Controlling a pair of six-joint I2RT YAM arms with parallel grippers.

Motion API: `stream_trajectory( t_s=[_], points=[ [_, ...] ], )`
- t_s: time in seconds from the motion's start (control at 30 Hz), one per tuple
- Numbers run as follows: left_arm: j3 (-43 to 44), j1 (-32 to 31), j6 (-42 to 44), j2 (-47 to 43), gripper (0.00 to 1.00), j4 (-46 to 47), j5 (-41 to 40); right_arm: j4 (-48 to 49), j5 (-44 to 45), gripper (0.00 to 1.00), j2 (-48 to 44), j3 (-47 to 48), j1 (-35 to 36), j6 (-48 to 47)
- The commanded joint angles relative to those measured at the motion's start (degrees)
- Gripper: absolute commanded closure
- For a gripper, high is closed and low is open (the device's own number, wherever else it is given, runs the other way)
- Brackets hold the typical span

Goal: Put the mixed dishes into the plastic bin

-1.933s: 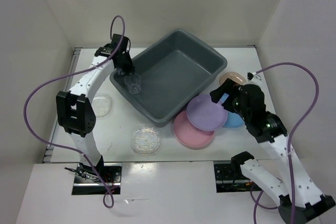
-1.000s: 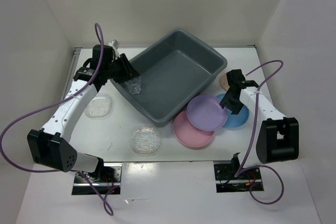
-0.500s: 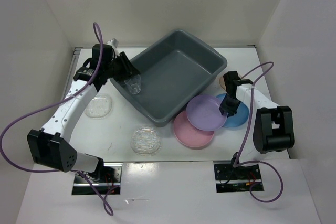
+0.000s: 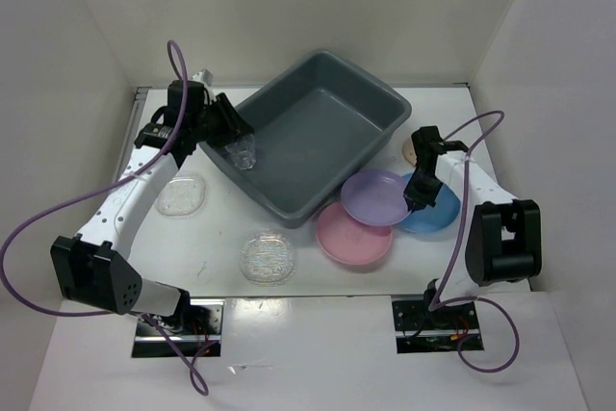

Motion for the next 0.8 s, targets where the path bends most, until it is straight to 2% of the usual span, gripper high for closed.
stream_trajectory(
  t_s=[0.0, 0.17, 0.33, 0.43, 0.53, 0.63, 0.77],
  points=[
    [0.2, 0.6, -0.9, 0.2, 0.50, 1.7, -1.0, -5.6, 0.3, 0.98, -4.0, 1.6, -0.2, 0.2],
    [0.7, 0.6, -0.9, 1.4, 0.50, 1.7, -1.0, -9.7, -2.3, 0.98, -9.8, 1.4, -0.2, 2.3],
    [1.3, 0.6, -0.9, 2.6, 0.50, 1.7, -1.0, -18.0, -1.1, 0.98, -17.1, 1.4, -0.2, 5.2],
    [2.5, 0.6, -0.3, 3.8, 0.50, 1.7, -1.0, -22.0, -0.5, 0.98, -21.0, 4.6, -0.2, 8.0],
    [2.6, 0.6, 0.2, 3.8, 0.50, 1.2, -1.5, -22.1, -3.1, 0.98, -25.8, 7.2, -1.0, 8.9],
    [3.3, 0.6, 1.5, 4.3, 0.50, 0.0, -1.5, -22.1, -5.2, 0.98, -25.8, 10.5, -1.0, 11.0],
    [4.7, 0.6, 3.3, 4.3, 0.49, -2.0, -2.7, -22.1, -5.2, 0.98, -24.4, 20.2, -1.0, 11.0]
  ],
)
